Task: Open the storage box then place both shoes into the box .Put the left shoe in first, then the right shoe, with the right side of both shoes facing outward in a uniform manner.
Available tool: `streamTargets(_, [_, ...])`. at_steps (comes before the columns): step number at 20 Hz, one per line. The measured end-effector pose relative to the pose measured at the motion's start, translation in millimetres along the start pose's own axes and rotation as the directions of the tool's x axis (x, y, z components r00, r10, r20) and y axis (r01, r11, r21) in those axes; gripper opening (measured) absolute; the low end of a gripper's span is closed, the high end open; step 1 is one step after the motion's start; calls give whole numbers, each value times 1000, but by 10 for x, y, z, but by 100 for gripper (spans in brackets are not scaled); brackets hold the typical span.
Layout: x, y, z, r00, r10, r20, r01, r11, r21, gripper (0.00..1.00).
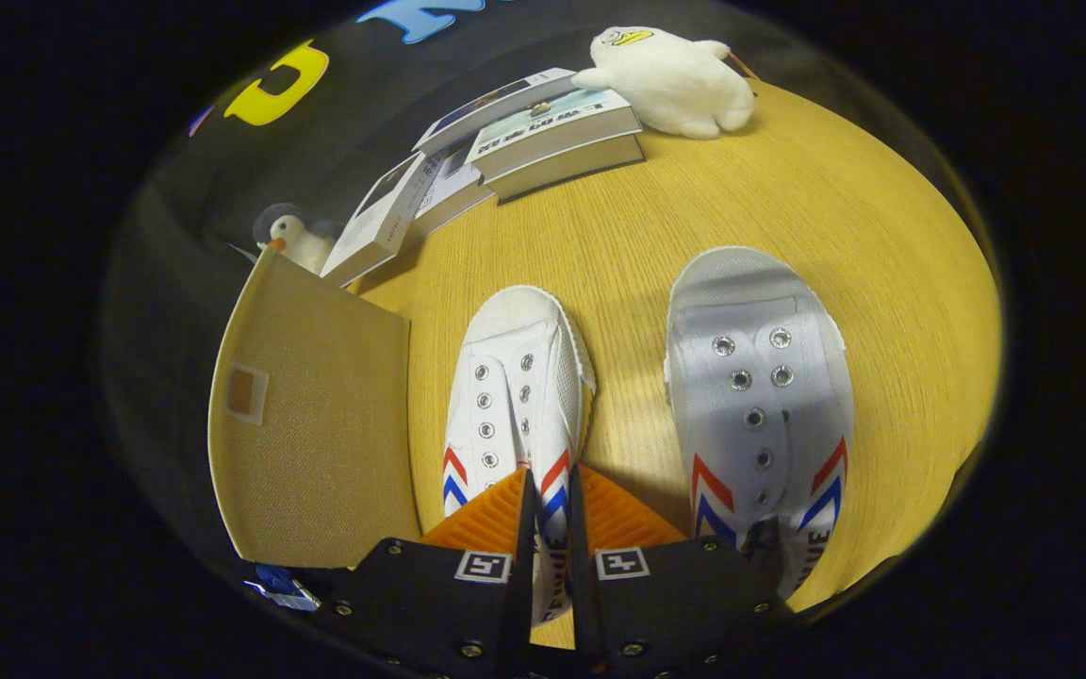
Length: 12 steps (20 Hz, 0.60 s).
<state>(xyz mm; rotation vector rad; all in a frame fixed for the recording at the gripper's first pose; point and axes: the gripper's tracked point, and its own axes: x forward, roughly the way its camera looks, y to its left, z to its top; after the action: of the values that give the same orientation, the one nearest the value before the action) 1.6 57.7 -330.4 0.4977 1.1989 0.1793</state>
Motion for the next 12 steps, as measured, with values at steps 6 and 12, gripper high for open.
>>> streamTargets(6, [-82,33,21,1000,-14,7,14,1000,9,1])
streamTargets(12, [-333,269,148,999,40,28,-41,999,19,1])
